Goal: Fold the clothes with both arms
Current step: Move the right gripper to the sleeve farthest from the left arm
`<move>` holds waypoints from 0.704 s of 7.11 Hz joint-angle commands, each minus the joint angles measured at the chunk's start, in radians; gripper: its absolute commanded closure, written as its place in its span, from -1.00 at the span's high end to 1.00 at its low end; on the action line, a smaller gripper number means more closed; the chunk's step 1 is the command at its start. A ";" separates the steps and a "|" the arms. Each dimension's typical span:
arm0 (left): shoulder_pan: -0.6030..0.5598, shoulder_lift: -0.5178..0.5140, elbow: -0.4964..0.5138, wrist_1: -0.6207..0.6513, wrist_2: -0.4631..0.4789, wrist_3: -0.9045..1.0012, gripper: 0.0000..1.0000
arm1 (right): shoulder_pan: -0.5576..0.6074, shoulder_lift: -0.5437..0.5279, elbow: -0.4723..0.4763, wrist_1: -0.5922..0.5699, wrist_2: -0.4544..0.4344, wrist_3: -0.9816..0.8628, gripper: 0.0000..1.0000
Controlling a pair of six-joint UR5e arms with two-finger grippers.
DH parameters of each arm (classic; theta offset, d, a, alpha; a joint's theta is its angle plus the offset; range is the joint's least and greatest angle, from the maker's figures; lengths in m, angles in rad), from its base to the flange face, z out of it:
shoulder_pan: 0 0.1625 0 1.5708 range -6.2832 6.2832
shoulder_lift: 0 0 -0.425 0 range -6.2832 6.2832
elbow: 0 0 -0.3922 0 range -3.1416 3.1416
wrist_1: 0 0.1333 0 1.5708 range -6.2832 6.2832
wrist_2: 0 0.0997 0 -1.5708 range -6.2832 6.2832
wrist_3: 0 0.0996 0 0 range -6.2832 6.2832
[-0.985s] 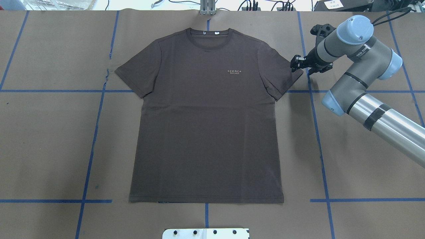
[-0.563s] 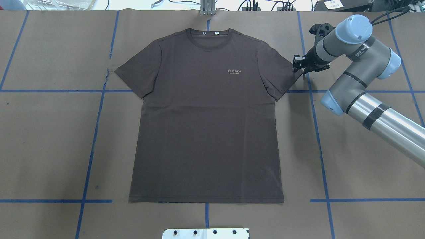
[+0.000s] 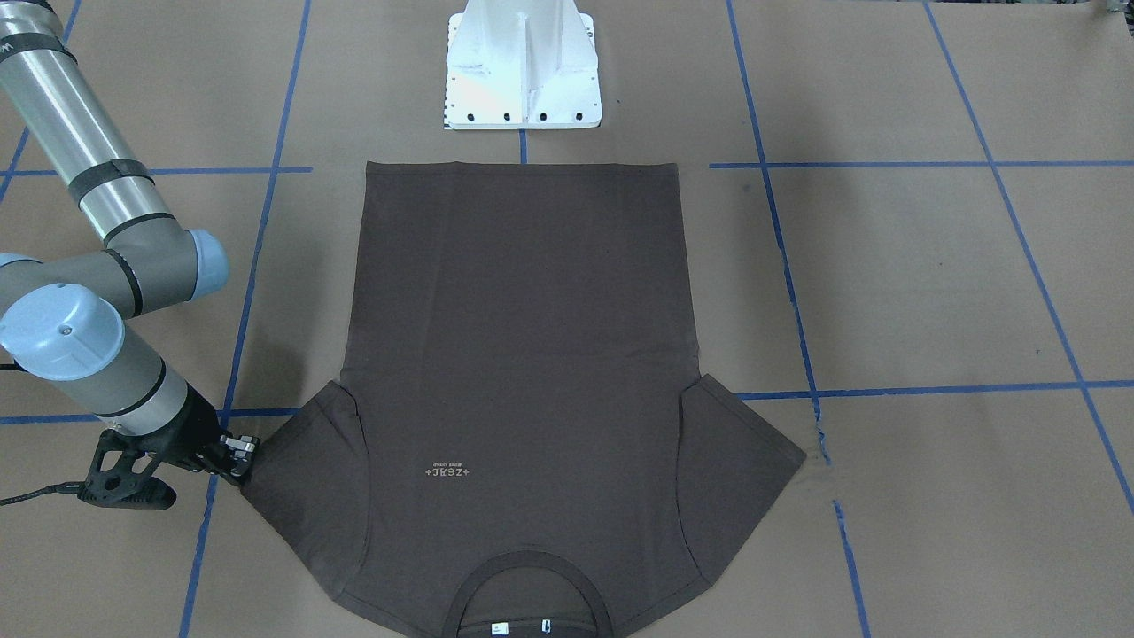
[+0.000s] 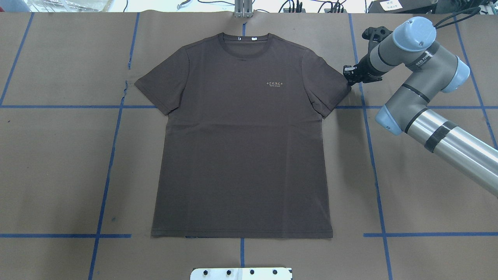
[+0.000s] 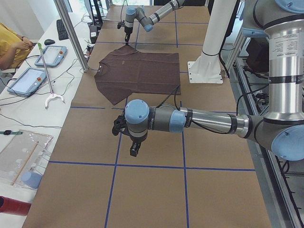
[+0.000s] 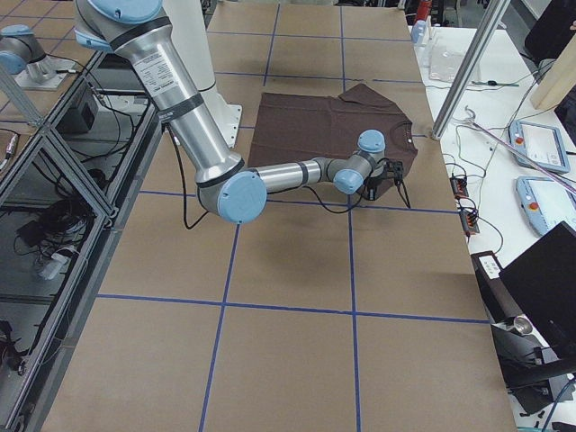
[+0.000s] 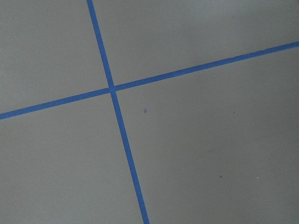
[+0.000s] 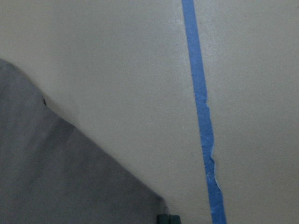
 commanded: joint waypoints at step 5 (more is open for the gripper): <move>-0.002 0.002 -0.008 0.000 -0.001 -0.002 1.00 | -0.141 0.222 -0.028 -0.053 -0.171 0.305 -1.00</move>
